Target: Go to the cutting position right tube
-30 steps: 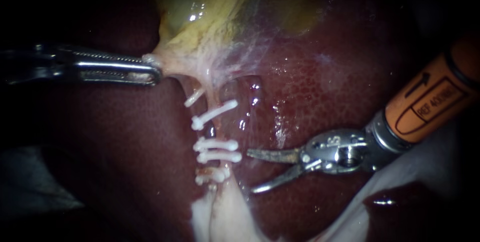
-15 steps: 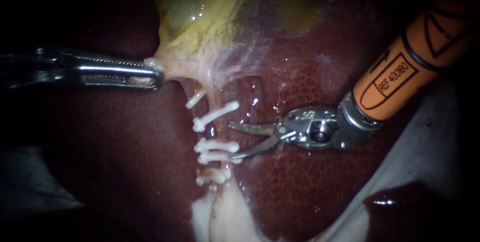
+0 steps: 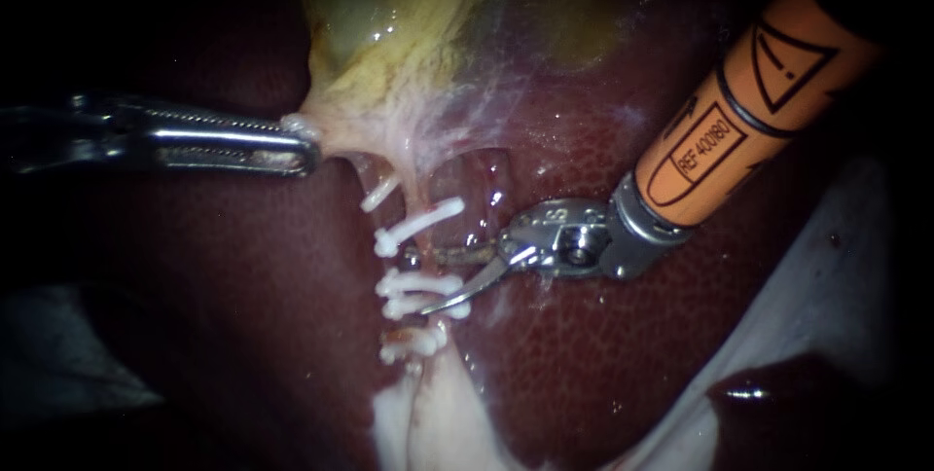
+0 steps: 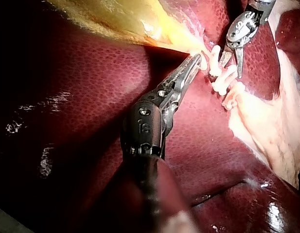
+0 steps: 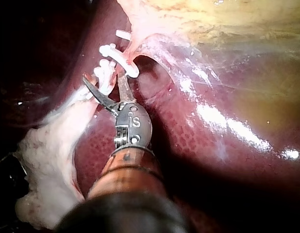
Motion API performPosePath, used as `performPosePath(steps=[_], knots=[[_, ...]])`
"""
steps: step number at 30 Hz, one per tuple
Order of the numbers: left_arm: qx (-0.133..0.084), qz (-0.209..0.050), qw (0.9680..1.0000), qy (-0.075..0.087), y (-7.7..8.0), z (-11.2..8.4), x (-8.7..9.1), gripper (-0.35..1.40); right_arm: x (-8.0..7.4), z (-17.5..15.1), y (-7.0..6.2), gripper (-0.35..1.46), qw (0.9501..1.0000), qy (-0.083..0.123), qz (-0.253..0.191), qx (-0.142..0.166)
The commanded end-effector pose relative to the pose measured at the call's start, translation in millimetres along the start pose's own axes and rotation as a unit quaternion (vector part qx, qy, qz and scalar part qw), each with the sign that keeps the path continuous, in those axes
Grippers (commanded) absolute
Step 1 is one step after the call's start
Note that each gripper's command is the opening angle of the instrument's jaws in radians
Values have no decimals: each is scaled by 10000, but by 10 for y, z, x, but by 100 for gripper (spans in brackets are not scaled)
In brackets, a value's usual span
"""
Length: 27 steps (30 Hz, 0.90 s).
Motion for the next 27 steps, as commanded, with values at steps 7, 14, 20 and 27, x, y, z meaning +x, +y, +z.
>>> performPosePath(steps=[7, 14, 20, 27], knots=[[-8, 1, 10000, -1, 0, 2, -1, -35, 10, 11, -2, 128, 9996, 116, -129, 214], [-8, 1, 10000, -1, 0, 2, -1, -35, 26, 21, 3, 128, 9976, 582, -140, 361], [-5, 1, 10000, -1, 0, 3, -1, -35, 39, 24, 3, 127, 9953, 852, -76, 452], [-3, 1, 10000, 0, 0, 4, -1, -35, 47, 38, 3, 127, 9950, 894, 194, 393]])
